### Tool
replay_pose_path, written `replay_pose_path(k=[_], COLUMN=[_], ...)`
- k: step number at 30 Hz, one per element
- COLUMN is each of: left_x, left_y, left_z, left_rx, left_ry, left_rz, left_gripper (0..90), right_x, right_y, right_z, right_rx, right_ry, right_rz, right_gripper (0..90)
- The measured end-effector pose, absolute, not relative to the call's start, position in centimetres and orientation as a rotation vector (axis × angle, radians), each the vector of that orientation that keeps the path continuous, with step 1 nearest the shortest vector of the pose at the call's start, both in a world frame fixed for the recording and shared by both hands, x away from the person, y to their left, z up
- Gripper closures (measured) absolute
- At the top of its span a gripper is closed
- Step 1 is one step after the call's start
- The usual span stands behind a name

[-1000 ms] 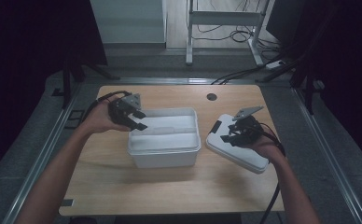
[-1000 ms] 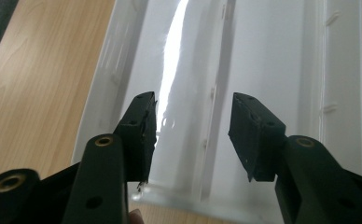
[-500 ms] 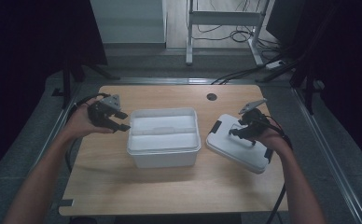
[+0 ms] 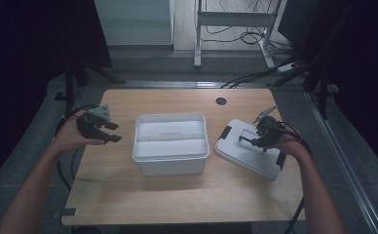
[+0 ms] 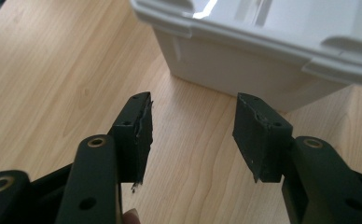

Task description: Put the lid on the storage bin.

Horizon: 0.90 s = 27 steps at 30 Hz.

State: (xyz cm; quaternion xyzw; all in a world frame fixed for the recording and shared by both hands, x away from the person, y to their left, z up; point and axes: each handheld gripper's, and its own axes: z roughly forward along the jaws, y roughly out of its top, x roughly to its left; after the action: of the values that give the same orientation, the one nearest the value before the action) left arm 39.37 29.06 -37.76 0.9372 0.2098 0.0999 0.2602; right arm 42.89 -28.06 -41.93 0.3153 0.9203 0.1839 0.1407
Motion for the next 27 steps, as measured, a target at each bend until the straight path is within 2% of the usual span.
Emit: replay_pose_path(k=[5, 11, 16, 23, 27], left_x=[39.3, 39.5, 39.4, 39.4, 39.5], left_y=[29.7, 30.3, 30.7, 30.8, 30.8], left_z=[-38.5, -39.6, -40.2, -40.9, -41.3], left_rx=[2.541, 2.522, 2.530, 2.539, 2.543], left_ry=[0.585, 0.635, 0.655, 0.657, 0.660], left_rz=[0.261, 0.237, 0.225, 0.209, 0.202], left_gripper=[47.7, 47.6, 47.7, 47.7, 47.7], right_x=[43.2, 43.6, 43.9, 43.6, 42.9], right_y=[-28.0, -27.2, -26.9, -27.2, -27.7], right_z=[-43.0, -43.6, -44.0, -43.6, -41.8], right_rx=[0.896, 0.854, 0.827, 0.741, 0.702], right_ry=[2.698, 2.728, 2.745, 2.751, 2.724], right_rz=[0.463, 0.413, 0.375, 0.382, 0.408], right_gripper=[52.2, 62.6, 80.7, 83.6, 83.8])
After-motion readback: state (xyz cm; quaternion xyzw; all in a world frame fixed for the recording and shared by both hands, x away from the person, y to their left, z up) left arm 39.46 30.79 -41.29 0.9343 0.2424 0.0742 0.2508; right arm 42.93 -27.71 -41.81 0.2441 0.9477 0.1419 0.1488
